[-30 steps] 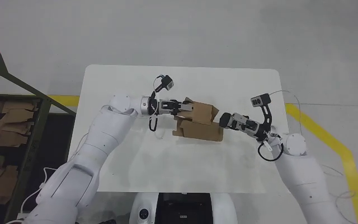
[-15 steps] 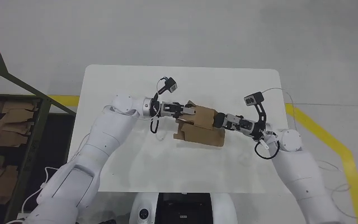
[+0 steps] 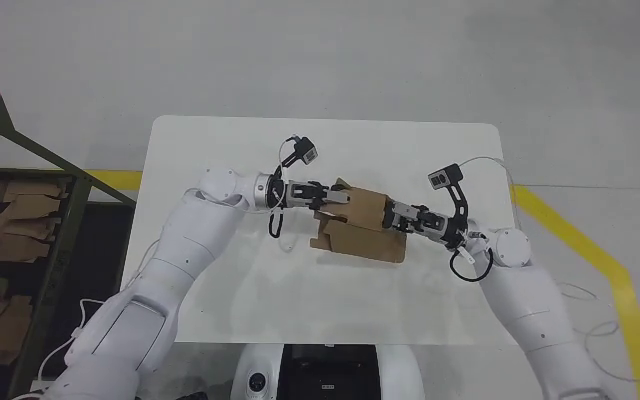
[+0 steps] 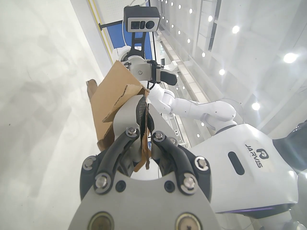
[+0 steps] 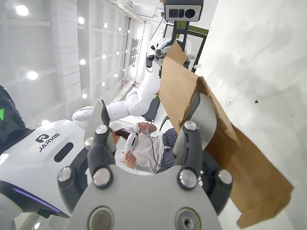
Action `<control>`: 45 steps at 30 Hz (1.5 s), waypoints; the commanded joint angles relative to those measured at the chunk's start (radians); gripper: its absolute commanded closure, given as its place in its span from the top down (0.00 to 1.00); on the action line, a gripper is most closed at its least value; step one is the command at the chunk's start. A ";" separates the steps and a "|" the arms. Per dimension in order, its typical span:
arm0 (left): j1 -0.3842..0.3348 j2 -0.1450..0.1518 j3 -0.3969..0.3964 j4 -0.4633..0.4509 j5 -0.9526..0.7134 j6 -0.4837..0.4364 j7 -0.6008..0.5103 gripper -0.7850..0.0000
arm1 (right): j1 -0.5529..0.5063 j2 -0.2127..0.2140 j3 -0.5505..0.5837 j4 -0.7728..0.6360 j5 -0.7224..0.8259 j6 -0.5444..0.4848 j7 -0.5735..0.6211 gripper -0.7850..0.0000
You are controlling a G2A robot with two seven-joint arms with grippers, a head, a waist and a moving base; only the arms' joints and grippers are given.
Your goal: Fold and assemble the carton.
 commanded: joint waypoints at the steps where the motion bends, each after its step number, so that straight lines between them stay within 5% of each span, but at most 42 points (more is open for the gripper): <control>1: 0.000 0.000 0.001 -0.002 -0.001 0.001 -0.001 0.00 | 0.008 -0.004 -0.010 0.008 0.010 -0.002 0.003 0.65; 5: 0.001 0.001 0.001 -0.003 -0.008 0.004 -0.004 0.00 | 0.022 -0.009 -0.024 0.026 0.020 0.000 0.013 0.50; 19: 0.003 0.006 0.001 -0.008 -0.017 0.021 -0.021 0.00 | 0.046 -0.014 -0.047 0.053 -0.029 0.028 0.012 0.31; 24: 0.001 0.008 0.001 -0.006 -0.011 0.021 -0.021 0.00 | 0.051 -0.015 -0.050 0.057 -0.033 0.035 0.015 0.01; 31: 0.005 0.012 -0.006 -0.008 -0.018 0.023 -0.023 0.00 | 0.058 -0.016 -0.054 0.060 -0.044 0.044 0.022 0.00; 32: 0.006 0.012 -0.007 -0.008 -0.018 0.024 -0.024 0.12 | 0.059 -0.016 -0.054 0.061 -0.047 0.045 0.022 0.00; 33: 0.006 0.013 -0.008 -0.008 -0.018 0.023 -0.023 0.51 | 0.059 -0.016 -0.054 0.061 -0.048 0.046 0.022 0.00; 34: 0.008 0.014 -0.010 -0.008 -0.020 0.023 -0.023 1.00 | 0.058 -0.016 -0.054 0.062 -0.048 0.046 0.021 0.00; 45: 0.025 0.023 -0.031 -0.040 -0.050 0.040 -0.040 1.00 | 0.044 -0.015 -0.043 0.059 -0.070 0.037 -0.021 0.00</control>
